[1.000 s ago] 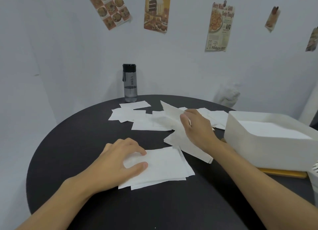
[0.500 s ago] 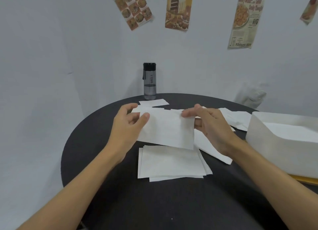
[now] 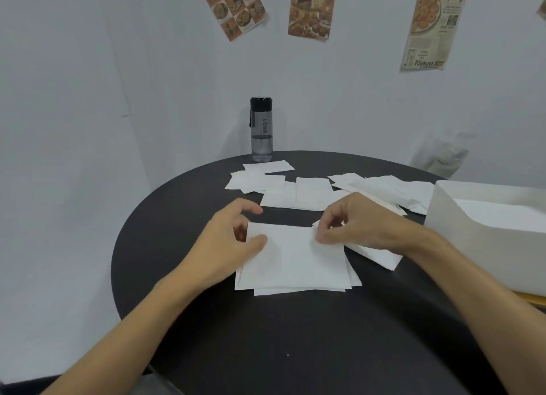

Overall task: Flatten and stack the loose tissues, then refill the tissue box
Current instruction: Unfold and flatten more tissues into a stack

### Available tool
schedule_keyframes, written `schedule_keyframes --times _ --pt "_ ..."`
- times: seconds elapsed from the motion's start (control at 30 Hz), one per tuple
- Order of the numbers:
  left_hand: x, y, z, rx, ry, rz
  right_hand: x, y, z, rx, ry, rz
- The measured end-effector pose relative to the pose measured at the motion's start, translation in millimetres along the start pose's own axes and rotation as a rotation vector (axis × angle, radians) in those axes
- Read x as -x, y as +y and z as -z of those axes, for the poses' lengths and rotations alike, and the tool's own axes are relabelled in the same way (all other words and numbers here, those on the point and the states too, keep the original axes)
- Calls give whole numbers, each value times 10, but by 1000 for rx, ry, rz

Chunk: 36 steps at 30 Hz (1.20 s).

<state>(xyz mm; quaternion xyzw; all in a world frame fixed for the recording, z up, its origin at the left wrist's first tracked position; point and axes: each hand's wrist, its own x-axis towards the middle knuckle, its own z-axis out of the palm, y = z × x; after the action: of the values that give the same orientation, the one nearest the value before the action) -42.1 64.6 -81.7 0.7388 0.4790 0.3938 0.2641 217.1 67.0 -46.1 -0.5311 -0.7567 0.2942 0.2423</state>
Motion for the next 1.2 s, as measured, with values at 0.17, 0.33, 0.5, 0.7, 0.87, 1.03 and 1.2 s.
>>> schedule_keyframes --times 0.17,0.33,0.5,0.7,0.87,1.03,1.2 --pt "78 -95 3 -189 -152 28 36 40 -24 265 -149 -48" --pt "101 -63 6 -338 -203 15 30 54 -35 284 -165 -37" --pt "46 138 -60 -351 -114 -85 240 -45 4 286 17 30" --pt "-145 930 -552 -172 -189 -291 1125 -253 346 157 492 140" --pt "-218 1558 -1156 -162 -267 -467 1800 -99 647 116 879 9" --pt "-280 1763 -1635 -206 -361 -473 2230 295 749 82 1133 -243" --pt "-273 1619 -1864 -10 -348 -310 2281 735 766 -386 1057 -611"
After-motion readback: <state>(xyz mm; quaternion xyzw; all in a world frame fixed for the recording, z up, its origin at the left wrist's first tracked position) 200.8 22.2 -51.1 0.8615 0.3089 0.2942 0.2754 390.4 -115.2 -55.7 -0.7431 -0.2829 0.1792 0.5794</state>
